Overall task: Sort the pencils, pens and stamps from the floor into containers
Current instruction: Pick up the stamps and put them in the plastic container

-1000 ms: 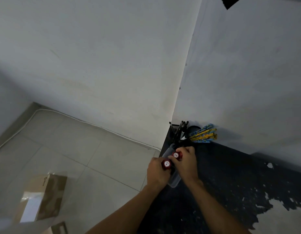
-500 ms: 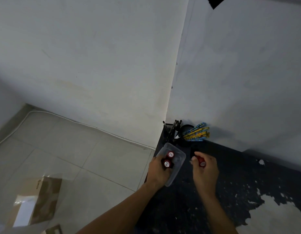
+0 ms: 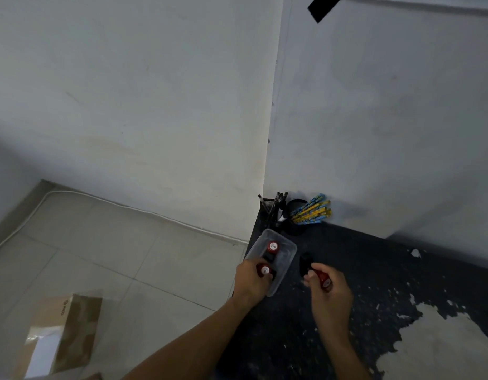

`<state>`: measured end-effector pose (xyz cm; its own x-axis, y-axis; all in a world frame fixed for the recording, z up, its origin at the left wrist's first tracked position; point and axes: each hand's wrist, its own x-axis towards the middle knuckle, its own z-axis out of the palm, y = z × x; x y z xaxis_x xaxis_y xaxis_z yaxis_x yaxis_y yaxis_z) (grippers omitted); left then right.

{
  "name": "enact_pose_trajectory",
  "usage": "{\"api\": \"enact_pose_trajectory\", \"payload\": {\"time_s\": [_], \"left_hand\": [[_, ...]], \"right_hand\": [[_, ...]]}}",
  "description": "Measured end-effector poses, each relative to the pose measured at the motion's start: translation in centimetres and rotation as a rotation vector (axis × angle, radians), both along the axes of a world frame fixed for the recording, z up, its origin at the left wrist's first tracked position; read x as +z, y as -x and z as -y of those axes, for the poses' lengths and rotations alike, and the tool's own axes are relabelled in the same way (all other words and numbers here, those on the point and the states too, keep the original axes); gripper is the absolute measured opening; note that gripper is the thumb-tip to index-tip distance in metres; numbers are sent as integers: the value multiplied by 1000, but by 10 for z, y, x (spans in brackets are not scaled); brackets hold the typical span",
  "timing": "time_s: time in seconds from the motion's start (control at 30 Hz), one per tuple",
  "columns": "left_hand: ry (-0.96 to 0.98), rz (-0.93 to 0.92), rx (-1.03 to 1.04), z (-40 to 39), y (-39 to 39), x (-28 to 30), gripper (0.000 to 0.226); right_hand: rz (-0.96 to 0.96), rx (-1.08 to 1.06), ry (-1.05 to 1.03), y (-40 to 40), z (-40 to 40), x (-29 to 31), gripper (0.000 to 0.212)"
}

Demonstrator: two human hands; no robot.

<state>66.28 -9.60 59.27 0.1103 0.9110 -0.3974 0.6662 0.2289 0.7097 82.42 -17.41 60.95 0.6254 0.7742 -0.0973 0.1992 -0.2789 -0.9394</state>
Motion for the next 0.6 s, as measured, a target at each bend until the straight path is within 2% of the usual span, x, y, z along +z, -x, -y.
{"api": "enact_pose_trajectory", "payload": {"time_s": [0.2, 0.37, 0.6], "left_hand": [[19, 13, 54, -7, -9, 4, 15], [59, 24, 46, -19, -12, 0, 20], [89, 69, 32, -25, -6, 0, 44]], "right_hand": [[2, 6, 18, -3, 12, 5, 22], [35, 27, 59, -8, 16, 2, 21], [-12, 61, 45, -4, 13, 6, 31]]}}
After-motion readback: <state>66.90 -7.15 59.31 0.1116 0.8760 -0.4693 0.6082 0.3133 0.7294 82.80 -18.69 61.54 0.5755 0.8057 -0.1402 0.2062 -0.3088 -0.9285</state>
